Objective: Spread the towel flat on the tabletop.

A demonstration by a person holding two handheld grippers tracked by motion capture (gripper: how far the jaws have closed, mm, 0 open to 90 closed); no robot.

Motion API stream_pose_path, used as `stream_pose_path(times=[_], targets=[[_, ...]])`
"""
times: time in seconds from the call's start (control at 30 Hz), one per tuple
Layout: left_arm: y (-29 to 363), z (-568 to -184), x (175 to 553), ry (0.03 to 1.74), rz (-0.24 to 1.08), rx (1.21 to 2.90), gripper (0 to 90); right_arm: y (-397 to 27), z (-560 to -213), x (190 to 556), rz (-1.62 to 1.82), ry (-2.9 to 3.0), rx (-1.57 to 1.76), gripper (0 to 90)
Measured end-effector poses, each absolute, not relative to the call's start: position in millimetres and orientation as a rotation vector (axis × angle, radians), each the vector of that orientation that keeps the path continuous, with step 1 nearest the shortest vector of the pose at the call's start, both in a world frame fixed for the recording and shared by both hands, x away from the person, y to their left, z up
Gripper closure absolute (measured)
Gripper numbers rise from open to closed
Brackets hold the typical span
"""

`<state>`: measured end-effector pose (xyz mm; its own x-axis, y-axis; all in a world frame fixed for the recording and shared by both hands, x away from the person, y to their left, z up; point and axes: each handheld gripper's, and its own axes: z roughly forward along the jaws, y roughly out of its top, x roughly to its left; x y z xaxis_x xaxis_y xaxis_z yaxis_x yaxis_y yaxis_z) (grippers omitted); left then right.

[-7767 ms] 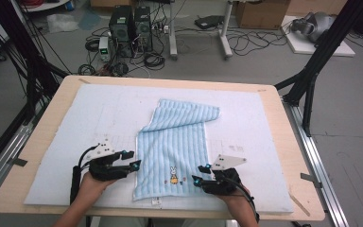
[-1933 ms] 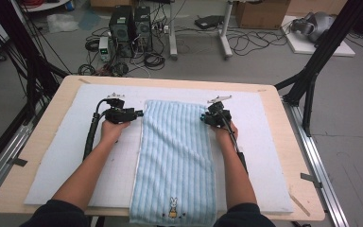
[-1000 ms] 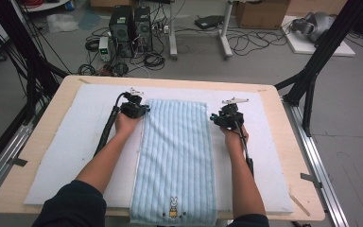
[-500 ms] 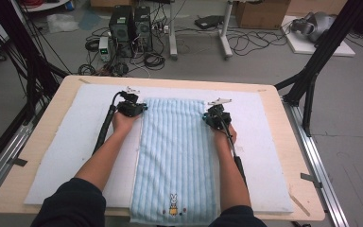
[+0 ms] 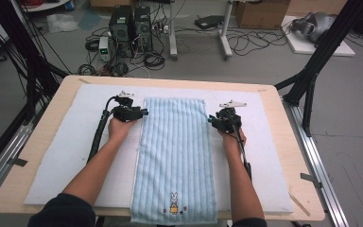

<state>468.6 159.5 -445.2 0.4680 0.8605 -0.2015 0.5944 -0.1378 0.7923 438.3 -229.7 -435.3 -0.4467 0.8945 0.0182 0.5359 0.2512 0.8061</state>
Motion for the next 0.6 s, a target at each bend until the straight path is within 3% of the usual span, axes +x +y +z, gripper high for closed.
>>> stream_pose_path(times=[0.2, 0.27, 0.3, 0.33, 0.37, 0.6], targets=[[158.3, -447.8, 438.1, 1.156, 0.304, 1.871, 60.1, -242.2, -428.5, 408.4, 1.149, 2.071, 1.268, 59.5], [152.9, -450.5, 432.7, 1.128, 0.337, 1.925, 61.1, -244.8, -428.9, 400.7, 1.16, 2.085, 1.276, 58.1], [149.5, -449.9, 430.0, 1.1, 0.42, 1.972, 65.1, -244.6, -429.0, 398.6, 1.159, 2.11, 1.291, 57.7], [149.1, -449.9, 430.3, 1.082, 0.425, 1.978, 78.6, -243.3, -428.8, 395.8, 1.148, 2.132, 1.281, 57.7], [147.9, -450.2, 431.4, 1.091, 0.423, 1.973, 86.1, -242.0, -428.6, 393.1, 1.14, 2.128, 1.261, 58.0], [152.3, -451.1, 442.9, 1.166, 0.427, 1.917, 87.0, -237.7, -430.0, 371.0, 1.149, 2.162, 1.215, 58.1]])
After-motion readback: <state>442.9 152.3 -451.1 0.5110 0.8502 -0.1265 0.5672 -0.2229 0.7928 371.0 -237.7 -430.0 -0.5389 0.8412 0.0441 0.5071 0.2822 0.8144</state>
